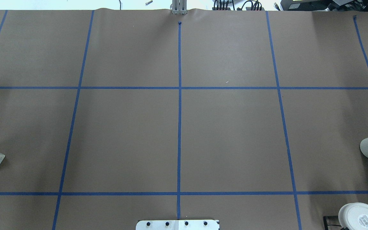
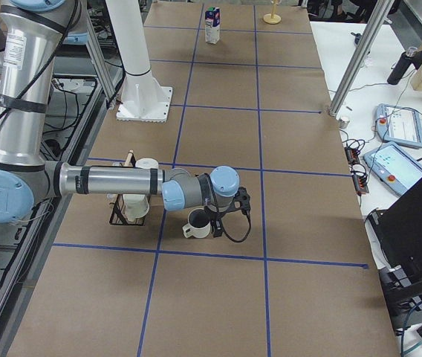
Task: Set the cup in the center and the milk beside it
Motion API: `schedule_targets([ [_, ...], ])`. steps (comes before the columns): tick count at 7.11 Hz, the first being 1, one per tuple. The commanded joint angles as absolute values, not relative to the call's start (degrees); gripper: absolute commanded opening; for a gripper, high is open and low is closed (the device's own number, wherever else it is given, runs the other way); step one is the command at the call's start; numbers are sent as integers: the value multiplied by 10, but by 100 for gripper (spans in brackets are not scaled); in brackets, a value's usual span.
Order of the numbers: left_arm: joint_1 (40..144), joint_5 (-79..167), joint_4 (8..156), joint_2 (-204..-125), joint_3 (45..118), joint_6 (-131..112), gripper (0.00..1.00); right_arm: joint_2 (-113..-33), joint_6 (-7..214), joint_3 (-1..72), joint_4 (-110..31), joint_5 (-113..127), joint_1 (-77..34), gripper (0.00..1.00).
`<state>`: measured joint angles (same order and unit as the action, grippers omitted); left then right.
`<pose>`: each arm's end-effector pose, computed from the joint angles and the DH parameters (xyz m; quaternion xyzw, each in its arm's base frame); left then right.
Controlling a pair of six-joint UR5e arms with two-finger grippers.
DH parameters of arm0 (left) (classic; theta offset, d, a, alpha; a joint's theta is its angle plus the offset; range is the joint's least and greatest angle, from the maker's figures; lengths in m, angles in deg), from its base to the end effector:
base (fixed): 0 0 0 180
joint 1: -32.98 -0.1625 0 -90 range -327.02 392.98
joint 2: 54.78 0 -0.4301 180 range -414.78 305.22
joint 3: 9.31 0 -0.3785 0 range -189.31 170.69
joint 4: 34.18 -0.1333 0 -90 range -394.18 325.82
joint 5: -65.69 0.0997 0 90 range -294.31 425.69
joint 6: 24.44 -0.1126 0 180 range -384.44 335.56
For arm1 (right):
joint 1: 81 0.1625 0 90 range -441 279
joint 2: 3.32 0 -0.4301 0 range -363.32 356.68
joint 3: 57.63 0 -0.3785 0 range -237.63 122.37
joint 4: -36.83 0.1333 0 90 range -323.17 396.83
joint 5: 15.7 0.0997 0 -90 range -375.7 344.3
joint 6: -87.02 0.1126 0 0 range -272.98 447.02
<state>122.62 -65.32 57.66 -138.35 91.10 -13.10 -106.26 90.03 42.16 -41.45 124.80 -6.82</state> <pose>-0.0567 -0.4376 0.6380 0.0116 0.3529 -0.0718 0.9328 -0.0619 -0.3887 0.6584 -0.0029 -0.4307 -0.1323 0.8927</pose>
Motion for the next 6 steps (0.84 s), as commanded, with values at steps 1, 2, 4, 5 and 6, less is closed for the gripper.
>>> schedule_targets([
  [1,1226,-653,577,-1385,913,-131,98,-1077,888,408,-413,1244,-80,100],
  [2,1227,-652,577,-1387,913,-131,98,-1076,870,395,-412,1244,-81,100],
  [4,1228,-652,576,-1385,916,-131,98,-1071,866,376,-411,1246,-82,86],
  [5,1228,-652,577,-1385,915,-131,98,-1069,866,374,-411,1246,-82,11],
  [6,1228,-652,576,-1385,915,-131,98,-1069,875,376,-406,1248,-82,0],
])
